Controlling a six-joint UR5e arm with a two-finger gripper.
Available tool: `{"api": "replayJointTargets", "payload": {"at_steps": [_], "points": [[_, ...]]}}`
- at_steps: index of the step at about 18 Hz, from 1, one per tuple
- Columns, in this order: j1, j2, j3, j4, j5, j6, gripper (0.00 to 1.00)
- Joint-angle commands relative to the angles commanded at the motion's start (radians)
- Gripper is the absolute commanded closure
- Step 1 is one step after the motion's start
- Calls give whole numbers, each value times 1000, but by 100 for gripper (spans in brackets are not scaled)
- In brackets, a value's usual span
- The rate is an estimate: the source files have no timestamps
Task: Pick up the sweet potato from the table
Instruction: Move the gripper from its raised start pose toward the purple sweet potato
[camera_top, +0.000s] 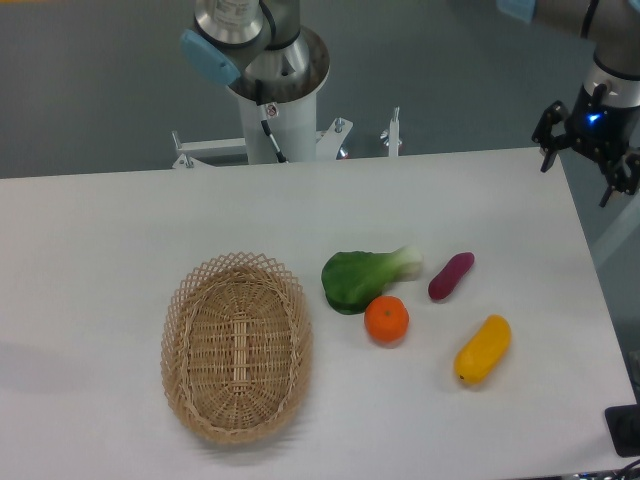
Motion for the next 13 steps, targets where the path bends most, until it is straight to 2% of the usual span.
{"api": "replayJointTargets", "payload": {"at_steps": [5, 10, 11, 13], "points": [[0, 0, -12, 0, 0, -8, 0], [-23, -3, -44, 3, 0, -98, 0], [-32, -6, -55, 20, 0, -119, 0], [-58, -11, -93, 114, 2, -156, 0]]}}
